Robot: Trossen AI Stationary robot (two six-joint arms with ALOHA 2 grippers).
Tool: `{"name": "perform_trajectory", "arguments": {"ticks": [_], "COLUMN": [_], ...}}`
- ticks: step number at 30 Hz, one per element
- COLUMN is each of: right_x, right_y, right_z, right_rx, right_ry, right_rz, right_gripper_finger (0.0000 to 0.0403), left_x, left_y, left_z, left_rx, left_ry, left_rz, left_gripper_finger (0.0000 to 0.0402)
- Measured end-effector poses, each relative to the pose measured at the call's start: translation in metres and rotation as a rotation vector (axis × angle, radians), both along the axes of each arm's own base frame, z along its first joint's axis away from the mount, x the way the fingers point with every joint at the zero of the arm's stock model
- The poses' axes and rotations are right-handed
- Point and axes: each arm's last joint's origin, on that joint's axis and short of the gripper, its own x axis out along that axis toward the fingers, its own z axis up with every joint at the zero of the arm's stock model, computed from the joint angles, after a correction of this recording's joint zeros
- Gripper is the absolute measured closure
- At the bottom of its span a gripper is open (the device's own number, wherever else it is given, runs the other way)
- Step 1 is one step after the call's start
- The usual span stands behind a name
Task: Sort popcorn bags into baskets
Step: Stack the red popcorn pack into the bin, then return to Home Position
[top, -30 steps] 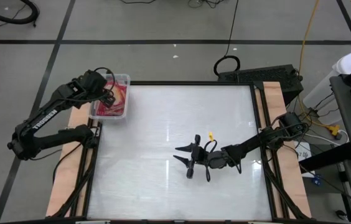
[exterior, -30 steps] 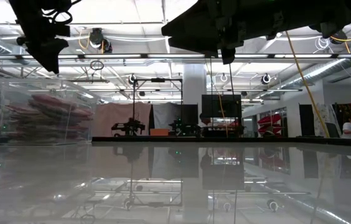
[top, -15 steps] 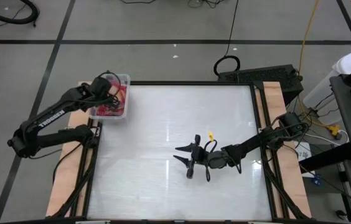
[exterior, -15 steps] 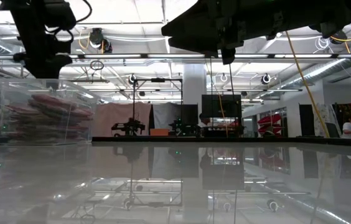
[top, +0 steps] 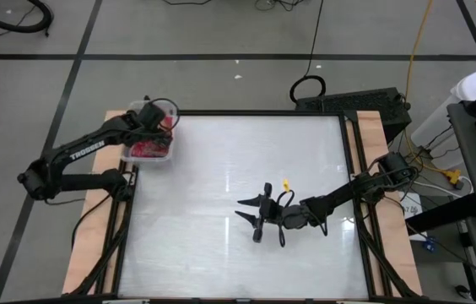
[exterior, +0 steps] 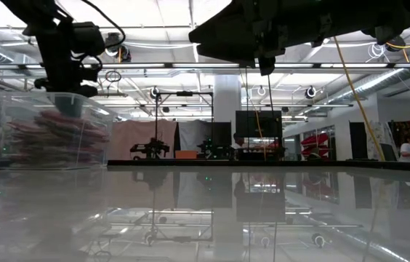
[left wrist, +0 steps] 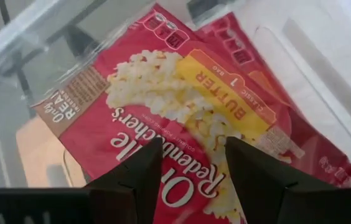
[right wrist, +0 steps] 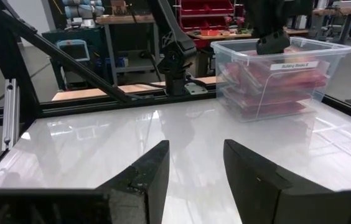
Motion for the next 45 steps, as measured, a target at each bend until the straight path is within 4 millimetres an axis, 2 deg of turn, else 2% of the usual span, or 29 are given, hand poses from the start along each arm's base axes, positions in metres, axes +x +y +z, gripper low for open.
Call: {"name": "perform_trajectory", "arguments": {"ticks": [4, 10, 14, 20, 23, 29, 33, 37, 41, 45], "right_x": [0.0, 0.0, 0.0, -0.001, -0.004, -0.015, -0.034, -0.059, -0.083, -0.103], "right_y": [0.0, 0.0, 0.0, -0.001, -0.002, -0.007, -0.015, -0.025, -0.037, -0.049], "right_z": [-0.001, -0.001, -0.001, 0.004, 0.013, 0.035, 0.043, 0.041, 0.036, 0.029], "right_rx": [-0.004, -0.003, -0.009, -0.059, -0.094, -0.162, -0.175, -0.179, -0.192, -0.196], "right_ry": [0.009, 0.014, 0.016, 0.008, 0.006, 0.034, 0.042, 0.019, 0.013, 0.014], "right_rz": [0.0, -0.001, 0.0, 0.003, 0.008, 0.013, 0.014, 0.013, 0.004, -0.015], "right_gripper_finger": [0.0259, 0.0259, 0.0259, 0.0259, 0.0264, 0.0303, 0.0345, 0.0391, 0.0395, 0.0395], "left_x": [0.003, 0.002, -0.003, -0.016, -0.025, -0.045, -0.052, -0.045, -0.029, -0.017], "left_y": [0.001, -0.012, -0.031, -0.07, -0.09, -0.118, -0.129, -0.133, -0.14, -0.148], "left_z": [0.003, 0.024, 0.039, 0.064, 0.072, 0.082, 0.074, 0.048, 0.024, 0.008], "left_rx": [0.021, 0.088, 0.131, 0.18, 0.189, 0.197, 0.159, 0.125, 0.171, 0.233], "left_ry": [-0.01, -0.091, -0.201, -0.431, -0.517, -0.661, -0.712, -0.692, -0.708, -0.802], "left_rz": [-0.067, -0.126, -0.207, -0.439, -0.592, -0.831, -0.931, -0.926, -1.028, -1.104], "left_gripper_finger": [0.022, 0.022, 0.022, 0.0225, 0.0253, 0.0342, 0.0393, 0.0396, 0.0398, 0.0397]}}
